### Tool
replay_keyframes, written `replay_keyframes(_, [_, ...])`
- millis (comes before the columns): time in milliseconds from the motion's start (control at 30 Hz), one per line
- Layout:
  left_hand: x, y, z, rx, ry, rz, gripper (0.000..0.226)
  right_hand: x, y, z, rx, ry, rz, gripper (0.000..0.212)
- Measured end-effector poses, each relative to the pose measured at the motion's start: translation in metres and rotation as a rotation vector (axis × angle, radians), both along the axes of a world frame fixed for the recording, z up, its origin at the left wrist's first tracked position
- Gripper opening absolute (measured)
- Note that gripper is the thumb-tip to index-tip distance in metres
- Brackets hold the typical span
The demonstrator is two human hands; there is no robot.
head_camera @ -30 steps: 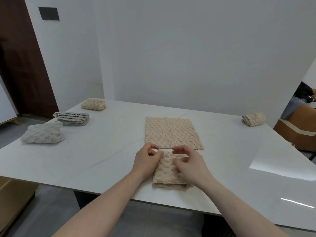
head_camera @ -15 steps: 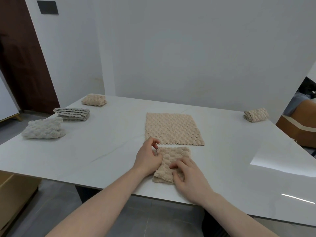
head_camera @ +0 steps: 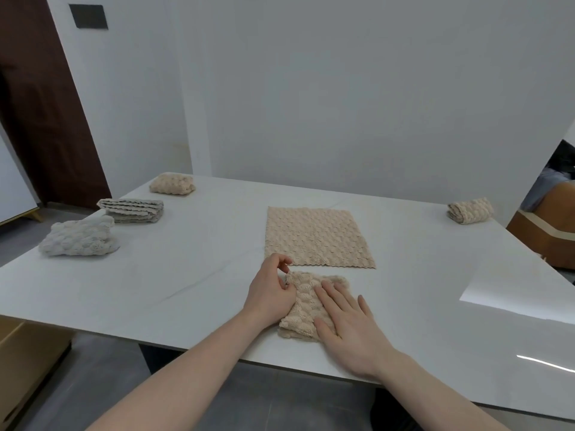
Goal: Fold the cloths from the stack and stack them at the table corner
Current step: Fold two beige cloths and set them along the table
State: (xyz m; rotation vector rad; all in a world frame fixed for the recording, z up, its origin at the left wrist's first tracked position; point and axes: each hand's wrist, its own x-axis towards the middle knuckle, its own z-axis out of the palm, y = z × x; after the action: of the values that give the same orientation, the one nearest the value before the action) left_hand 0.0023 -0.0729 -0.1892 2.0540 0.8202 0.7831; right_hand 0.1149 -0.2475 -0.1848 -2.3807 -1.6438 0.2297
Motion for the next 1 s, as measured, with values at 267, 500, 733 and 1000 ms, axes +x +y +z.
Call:
replay_keyframes(267, [0.001,0.002,-0.004,0.027,0.0,-0.012,0.044,0.0,0.0,-0.003,0.002,-0.047,0.006,0.068])
replay_keyframes(500, [-0.001,-0.002,-0.001,0.062,0.074,0.002,0.038,0.0,0.002,0.0,-0.009,-0.055,0.018,0.07])
replay_keyframes(733, [0.001,-0.01,0.005,0.216,0.272,0.191,0.042,0.004,-0.004,0.011,0.133,0.233,-0.013,0.065])
replay_keyframes(1000, [0.002,-0.007,0.011,0.167,0.374,0.065,0.022,0.034,0.013,0.032,0.203,0.515,-0.434,0.071])
